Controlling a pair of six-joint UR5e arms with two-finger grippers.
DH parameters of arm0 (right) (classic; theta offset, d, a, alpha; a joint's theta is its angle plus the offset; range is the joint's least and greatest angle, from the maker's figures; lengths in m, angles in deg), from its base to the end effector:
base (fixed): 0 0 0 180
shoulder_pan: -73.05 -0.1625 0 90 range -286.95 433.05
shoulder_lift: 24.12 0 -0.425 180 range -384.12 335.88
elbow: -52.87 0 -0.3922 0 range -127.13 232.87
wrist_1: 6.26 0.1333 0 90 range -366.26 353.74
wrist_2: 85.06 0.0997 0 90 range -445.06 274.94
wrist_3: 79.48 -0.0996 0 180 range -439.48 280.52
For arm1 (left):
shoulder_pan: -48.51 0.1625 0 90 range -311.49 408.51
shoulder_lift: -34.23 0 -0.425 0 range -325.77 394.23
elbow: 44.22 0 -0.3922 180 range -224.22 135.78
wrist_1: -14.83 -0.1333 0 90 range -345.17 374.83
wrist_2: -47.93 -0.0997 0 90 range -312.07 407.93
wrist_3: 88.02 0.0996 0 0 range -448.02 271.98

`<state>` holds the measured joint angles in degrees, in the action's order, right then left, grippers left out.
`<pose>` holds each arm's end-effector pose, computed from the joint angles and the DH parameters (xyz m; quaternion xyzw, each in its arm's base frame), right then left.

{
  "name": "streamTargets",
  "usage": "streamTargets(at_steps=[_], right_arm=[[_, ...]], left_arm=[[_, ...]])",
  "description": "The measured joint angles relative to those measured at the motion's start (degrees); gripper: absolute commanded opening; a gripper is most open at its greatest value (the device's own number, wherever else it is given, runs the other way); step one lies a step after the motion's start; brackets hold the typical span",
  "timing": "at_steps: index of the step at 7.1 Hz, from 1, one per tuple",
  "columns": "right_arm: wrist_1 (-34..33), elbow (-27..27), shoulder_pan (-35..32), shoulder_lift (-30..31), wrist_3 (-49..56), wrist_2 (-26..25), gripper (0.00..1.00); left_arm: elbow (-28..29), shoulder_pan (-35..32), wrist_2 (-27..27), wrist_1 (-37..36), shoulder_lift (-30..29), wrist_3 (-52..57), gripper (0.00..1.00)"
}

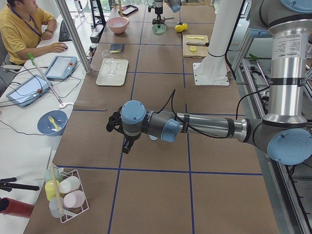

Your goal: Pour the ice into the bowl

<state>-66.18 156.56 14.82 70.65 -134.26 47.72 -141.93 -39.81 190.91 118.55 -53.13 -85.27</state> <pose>-0.1946 -0.4389 0.5193 -0.0094 -0.4634 0.0558 0.8844 -0.0395 -0.4862 0.5770 0.1502 0.4387 0.1069 0.8795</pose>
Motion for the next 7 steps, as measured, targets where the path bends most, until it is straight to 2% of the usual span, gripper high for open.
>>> streamTargets(at_steps=[2, 4, 6, 7], right_arm=[[0.36, 1.12, 5.16, -7.55, -16.77, -2.98, 0.00], [-1.45, 1.21, 15.45, -17.48, -32.69, -11.40, 0.00], [-9.15, -1.29, 26.05, -31.91, -44.68, -19.95, 0.00], [-11.76, -5.04, 30.42, -39.45, -49.18, -24.05, 0.00]], left_arm=[[0.25, -0.01, 0.19, 0.24, 0.01, 0.03, 1.00], [0.64, 0.20, 1.43, 3.83, -0.05, 0.15, 1.00], [0.85, 0.94, 3.66, 8.90, 0.02, -0.09, 1.00], [0.78, 1.73, 4.10, 9.81, 0.02, -0.21, 1.00]])
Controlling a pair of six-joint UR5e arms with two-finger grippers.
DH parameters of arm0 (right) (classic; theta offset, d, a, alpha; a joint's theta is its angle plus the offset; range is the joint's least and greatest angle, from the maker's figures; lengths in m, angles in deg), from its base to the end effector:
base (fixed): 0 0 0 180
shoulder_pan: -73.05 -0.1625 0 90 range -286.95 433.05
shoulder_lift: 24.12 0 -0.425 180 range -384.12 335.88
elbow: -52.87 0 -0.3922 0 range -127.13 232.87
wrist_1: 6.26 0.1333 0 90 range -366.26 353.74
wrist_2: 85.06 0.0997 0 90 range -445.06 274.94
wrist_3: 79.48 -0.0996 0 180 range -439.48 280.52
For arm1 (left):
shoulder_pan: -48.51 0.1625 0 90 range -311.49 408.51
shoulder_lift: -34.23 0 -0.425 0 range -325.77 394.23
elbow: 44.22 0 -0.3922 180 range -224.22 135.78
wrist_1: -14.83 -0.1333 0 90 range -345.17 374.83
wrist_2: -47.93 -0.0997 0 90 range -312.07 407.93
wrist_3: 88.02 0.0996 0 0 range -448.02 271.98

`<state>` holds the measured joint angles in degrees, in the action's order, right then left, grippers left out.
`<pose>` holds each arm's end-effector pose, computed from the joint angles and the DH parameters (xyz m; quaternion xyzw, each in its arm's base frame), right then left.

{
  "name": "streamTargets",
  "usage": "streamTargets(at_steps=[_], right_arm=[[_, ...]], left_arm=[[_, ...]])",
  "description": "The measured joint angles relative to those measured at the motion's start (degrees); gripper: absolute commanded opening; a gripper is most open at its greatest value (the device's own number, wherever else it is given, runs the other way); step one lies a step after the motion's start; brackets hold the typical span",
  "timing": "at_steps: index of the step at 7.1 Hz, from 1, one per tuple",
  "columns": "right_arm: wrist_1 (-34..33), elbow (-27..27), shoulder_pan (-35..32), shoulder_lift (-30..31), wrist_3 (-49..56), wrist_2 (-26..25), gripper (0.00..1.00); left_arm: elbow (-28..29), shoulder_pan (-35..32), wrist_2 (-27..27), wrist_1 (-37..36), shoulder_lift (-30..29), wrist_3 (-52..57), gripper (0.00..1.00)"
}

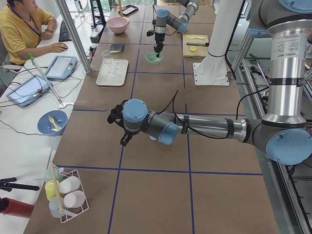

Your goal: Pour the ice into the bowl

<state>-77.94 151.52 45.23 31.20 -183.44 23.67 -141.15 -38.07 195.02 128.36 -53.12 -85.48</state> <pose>-0.5342 -0.3964 0.1999 -0.0777 -0.5188 0.2242 0.8213 -0.0207 -0.4870 0.5591 0.2075 0.4655 0.1590 0.8456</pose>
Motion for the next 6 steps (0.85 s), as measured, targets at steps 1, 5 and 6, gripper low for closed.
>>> streamTargets(at_steps=[1, 5, 6], right_arm=[[-0.84, -3.92, 3.22, -5.23, -2.57, -3.90, 0.00], [-0.93, -15.67, 6.12, -14.32, -3.88, -9.03, 0.00], [-0.94, -17.17, 6.28, -14.95, -3.90, -9.28, 0.69]], left_arm=[[-0.03, 1.16, 0.13, 0.79, -0.03, -0.07, 1.00], [-0.14, 7.40, -0.32, 10.26, -0.13, -7.23, 1.00], [-0.08, 8.95, -2.18, 16.68, -0.09, -14.92, 1.00]])
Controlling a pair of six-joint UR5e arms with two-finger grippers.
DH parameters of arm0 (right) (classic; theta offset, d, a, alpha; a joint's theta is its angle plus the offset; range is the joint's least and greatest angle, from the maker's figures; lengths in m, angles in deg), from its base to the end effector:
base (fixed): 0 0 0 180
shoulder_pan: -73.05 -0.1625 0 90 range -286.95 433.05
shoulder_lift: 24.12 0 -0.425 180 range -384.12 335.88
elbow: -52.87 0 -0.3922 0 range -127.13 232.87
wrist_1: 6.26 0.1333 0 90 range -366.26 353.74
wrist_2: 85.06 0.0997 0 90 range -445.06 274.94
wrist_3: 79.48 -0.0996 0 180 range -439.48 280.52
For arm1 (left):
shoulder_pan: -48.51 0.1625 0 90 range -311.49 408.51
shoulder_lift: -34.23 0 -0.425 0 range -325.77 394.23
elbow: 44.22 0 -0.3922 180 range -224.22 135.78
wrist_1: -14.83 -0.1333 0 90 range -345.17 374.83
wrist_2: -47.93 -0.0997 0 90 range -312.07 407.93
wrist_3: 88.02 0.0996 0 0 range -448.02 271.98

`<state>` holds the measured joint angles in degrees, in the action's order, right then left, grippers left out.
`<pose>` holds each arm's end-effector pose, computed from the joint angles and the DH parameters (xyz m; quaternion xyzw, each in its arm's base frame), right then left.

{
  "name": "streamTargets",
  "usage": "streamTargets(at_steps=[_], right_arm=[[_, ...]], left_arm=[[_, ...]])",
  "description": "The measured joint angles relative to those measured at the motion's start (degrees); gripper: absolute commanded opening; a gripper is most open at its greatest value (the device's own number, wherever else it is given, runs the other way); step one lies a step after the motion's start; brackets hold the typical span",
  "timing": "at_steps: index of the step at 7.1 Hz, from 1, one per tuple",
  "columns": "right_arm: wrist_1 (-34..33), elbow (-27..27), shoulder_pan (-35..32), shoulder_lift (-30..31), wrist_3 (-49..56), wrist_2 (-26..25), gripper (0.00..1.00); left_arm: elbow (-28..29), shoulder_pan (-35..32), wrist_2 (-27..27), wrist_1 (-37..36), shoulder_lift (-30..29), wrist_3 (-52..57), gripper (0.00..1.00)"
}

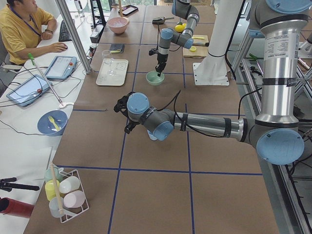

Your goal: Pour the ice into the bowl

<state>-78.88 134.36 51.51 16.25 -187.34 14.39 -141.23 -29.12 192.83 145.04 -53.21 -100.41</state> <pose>-0.6594 -0.3860 0.1462 -0.0562 -0.4890 0.2552 0.8322 0.0529 -0.4831 0.5273 0.2379 0.4888 0.1750 0.8209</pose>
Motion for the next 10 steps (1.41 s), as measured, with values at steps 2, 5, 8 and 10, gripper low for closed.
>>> streamTargets(at_steps=[2, 5, 8, 10], right_arm=[[-0.06, -0.56, 0.07, 0.07, 0.08, -0.01, 1.00], [-0.04, 9.77, -1.28, 7.05, 0.21, 0.77, 1.00], [-0.06, 21.48, -7.01, 16.46, 2.05, 3.08, 1.00], [-0.13, 22.02, -10.31, 17.45, 3.71, 4.40, 1.00]], left_arm=[[-0.49, 3.56, -13.41, 12.51, 2.62, -11.78, 1.00], [-4.00, 8.50, -27.94, 20.67, 7.77, -21.91, 0.99], [-12.29, 16.36, -42.09, 24.14, 15.19, -34.27, 0.98], [-13.11, 25.67, -56.33, 32.37, 21.61, -43.30, 0.98]])
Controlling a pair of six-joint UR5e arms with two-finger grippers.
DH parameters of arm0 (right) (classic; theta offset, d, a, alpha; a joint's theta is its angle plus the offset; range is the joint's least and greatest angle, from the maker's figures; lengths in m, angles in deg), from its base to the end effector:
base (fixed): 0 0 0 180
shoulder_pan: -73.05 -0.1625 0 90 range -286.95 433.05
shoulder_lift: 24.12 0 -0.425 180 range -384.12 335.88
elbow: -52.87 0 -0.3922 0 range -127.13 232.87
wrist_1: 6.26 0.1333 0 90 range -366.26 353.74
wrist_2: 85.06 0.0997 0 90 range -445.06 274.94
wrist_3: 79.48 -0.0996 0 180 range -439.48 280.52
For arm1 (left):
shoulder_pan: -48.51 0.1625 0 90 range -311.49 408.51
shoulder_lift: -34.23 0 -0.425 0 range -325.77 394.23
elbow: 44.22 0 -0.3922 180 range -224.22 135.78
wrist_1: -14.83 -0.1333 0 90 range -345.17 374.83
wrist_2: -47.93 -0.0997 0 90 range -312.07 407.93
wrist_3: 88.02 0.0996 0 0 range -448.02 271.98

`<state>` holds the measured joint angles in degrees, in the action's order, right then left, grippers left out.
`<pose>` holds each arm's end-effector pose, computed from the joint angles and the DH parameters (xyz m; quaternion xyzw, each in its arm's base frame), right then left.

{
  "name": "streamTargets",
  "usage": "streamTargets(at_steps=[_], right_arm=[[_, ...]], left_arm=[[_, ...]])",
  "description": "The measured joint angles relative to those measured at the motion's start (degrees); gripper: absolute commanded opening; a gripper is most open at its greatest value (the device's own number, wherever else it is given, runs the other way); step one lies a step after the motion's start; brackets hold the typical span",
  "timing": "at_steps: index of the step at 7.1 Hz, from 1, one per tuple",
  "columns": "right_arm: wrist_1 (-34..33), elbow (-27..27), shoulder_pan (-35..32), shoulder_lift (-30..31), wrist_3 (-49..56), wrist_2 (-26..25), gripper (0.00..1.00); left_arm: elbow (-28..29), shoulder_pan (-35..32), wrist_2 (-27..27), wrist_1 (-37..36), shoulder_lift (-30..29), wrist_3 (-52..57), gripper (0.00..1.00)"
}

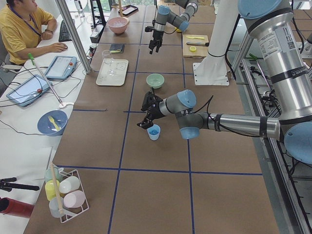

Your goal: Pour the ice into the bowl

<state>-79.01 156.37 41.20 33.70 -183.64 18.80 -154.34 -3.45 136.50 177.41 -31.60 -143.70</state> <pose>-0.4790 -0.4264 0.1968 -0.0220 -0.5278 0.2729 0.8040 0.1065 -0.3565 0.5216 0.3925 0.4037 -0.1337 0.8155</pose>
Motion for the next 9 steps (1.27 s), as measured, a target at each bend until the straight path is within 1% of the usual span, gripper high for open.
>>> streamTargets(at_steps=[1, 2, 3, 4, 5, 6, 7, 8, 9], right_arm=[[-0.08, 0.02, -1.73, 0.15, 1.15, 0.59, 1.00], [-0.19, -0.01, -3.17, 0.23, 1.79, 1.22, 1.00], [-0.33, -0.08, -3.98, 0.25, 2.13, 1.60, 1.00], [-0.41, -0.12, -4.46, 0.23, 2.36, 1.75, 1.00], [-0.44, -0.13, -4.73, 0.16, 2.48, 1.78, 1.00], [-0.46, -0.21, -5.03, 0.15, 2.53, 1.79, 1.00], [-0.44, -0.29, -5.40, 0.16, 2.55, 1.79, 1.00], [-0.42, -0.38, -5.63, 0.18, 2.55, 1.79, 1.00], [-0.44, -0.44, -5.72, 0.19, 2.56, 1.85, 1.00]], left_arm=[[0.07, 5.91, -7.77, 2.37, 2.23, -5.70, 0.99], [0.20, 13.73, -18.00, 3.27, 3.42, -11.15, 0.99], [0.43, 20.66, -27.42, 3.49, 4.47, -14.37, 0.99], [1.12, 26.47, -35.13, 3.53, 5.51, -16.33, 0.99], [3.09, 32.71, -42.94, 3.46, 5.98, -18.97, 0.99], [5.84, 38.63, -49.36, 3.40, 6.07, -22.63, 0.99], [7.85, 43.70, -53.92, 3.35, 5.95, -25.53, 0.99], [9.99, 47.49, -57.42, 3.27, 5.13, -27.68, 0.99], [12.56, 49.74, -60.17, 3.17, 3.51, -29.55, 0.99]])
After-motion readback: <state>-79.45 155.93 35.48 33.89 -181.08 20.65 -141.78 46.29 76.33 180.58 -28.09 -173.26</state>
